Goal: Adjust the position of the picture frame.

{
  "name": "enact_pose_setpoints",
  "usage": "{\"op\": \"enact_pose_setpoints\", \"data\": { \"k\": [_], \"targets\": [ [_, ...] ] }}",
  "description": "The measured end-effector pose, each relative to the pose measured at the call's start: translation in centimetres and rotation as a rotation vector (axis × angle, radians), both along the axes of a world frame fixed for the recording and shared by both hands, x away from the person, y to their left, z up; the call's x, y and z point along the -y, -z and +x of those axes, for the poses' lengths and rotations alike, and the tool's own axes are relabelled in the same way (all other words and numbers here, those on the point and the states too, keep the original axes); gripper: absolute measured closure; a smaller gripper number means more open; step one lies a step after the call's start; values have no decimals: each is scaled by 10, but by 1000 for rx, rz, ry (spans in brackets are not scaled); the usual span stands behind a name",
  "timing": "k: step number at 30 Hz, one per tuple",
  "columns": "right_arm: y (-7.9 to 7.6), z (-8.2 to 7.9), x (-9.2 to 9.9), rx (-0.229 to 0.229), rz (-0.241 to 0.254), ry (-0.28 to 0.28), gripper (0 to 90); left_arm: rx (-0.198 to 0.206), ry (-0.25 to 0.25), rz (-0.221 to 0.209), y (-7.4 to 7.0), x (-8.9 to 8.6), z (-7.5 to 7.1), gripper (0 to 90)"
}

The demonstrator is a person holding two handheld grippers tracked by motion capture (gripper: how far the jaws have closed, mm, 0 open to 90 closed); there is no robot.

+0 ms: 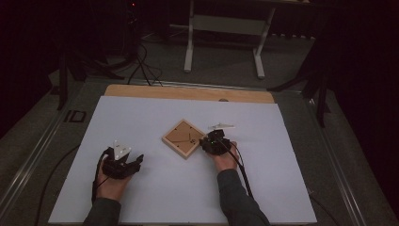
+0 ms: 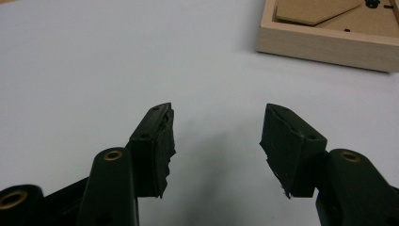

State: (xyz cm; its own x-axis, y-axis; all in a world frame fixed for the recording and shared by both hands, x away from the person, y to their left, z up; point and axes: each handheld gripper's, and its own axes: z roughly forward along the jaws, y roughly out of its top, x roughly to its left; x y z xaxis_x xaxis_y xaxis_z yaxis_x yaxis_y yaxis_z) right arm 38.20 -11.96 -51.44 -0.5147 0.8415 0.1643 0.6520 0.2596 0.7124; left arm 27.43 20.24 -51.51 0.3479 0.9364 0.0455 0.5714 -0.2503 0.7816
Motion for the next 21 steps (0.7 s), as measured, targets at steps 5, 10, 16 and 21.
{"op": "enact_pose_setpoints", "data": {
  "k": [5,10,16,21],
  "targets": [
    [0,-4,-3,-43,55,-17,477,-4,1,2,0,0,1,439],
    [4,-8,-14,-75,75,-22,331,-1,2,7,0,1,0,439],
    [7,-11,-25,-97,56,8,236,-1,2,6,0,1,0,439],
    [10,-10,-27,-119,67,11,250,-2,5,7,0,1,0,439]
  ]
}}
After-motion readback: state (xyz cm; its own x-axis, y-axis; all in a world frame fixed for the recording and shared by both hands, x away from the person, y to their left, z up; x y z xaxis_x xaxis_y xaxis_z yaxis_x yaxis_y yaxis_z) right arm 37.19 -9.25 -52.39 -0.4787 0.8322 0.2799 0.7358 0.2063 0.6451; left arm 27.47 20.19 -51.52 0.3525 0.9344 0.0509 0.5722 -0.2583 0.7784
